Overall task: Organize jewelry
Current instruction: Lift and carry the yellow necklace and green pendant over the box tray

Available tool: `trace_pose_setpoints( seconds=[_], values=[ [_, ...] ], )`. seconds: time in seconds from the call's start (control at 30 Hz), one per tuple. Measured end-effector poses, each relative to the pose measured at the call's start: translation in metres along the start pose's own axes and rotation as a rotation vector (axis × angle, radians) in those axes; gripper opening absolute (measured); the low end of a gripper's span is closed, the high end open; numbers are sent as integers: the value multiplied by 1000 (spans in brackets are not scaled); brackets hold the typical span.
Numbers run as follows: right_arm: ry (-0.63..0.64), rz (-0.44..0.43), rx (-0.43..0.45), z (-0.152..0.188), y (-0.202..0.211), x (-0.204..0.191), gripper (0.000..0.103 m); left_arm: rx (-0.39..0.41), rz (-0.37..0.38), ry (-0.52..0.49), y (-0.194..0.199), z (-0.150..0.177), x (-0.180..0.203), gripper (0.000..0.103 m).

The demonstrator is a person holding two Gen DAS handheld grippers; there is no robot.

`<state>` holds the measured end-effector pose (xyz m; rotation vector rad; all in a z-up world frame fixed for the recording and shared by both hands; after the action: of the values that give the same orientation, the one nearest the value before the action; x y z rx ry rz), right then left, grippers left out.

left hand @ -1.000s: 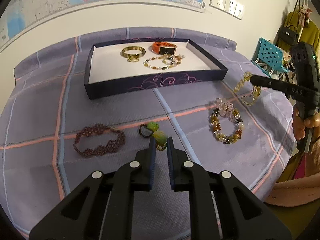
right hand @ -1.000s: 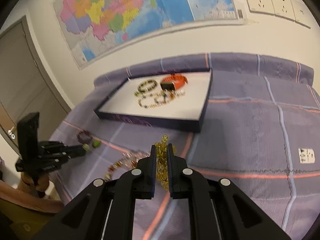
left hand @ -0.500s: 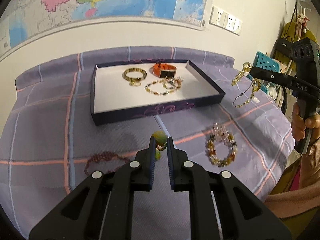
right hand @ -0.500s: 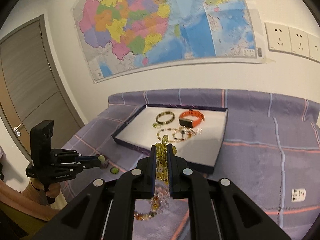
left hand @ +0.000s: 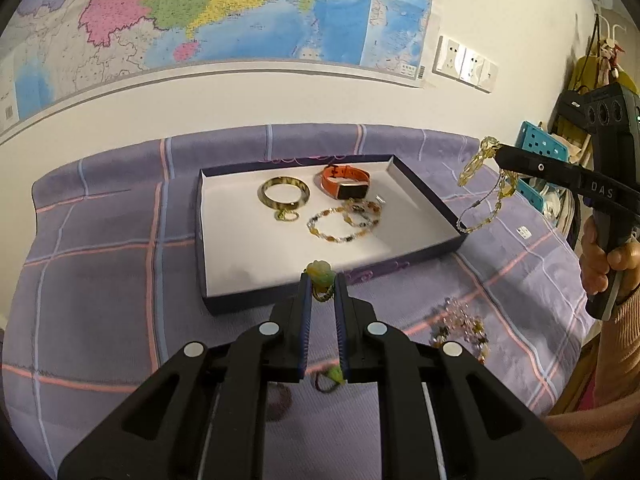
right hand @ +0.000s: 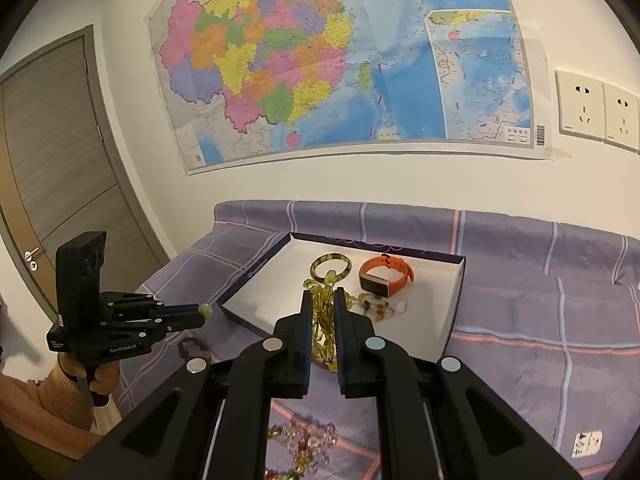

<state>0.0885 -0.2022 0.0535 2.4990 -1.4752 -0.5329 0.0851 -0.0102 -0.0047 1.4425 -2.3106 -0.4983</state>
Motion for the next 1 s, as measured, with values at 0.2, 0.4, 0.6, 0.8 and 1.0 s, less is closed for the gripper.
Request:
trace_pose_setpoints(
  seconds=[0.2,0.4,0.6,0.8,1.0],
  values=[
    [-9,-1,-8,-1,-13,4,8,2,1,0,-10,-8,0,12],
    [-20,0,-23,1,-25,9,9,-4,-6,-1,-19,-11,-2,12],
    [-23,-1,-35,3,-35,12,9,-7,-13,1,-26,-13,-4,12],
    [-24,-6,-42,1,-44,13,8,-11,-22,-7,-36,-17,-6,12],
    [-27,-6,-51,2,-53,16,9,-17,-25,-8,-44,-19,-8,12]
  ],
)
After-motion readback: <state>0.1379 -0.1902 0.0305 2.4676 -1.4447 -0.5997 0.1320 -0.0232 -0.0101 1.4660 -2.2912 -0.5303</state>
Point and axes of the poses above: each gripper's, at about its wrist camera, not at the fingertips, and y roughly against the way its jaws point, x to its right, z to its underside, the point moved 8 cm from there along -y, roughly the way its jaws point, and after that the axes turned 12 degrees about x, right-handed, at the moved point
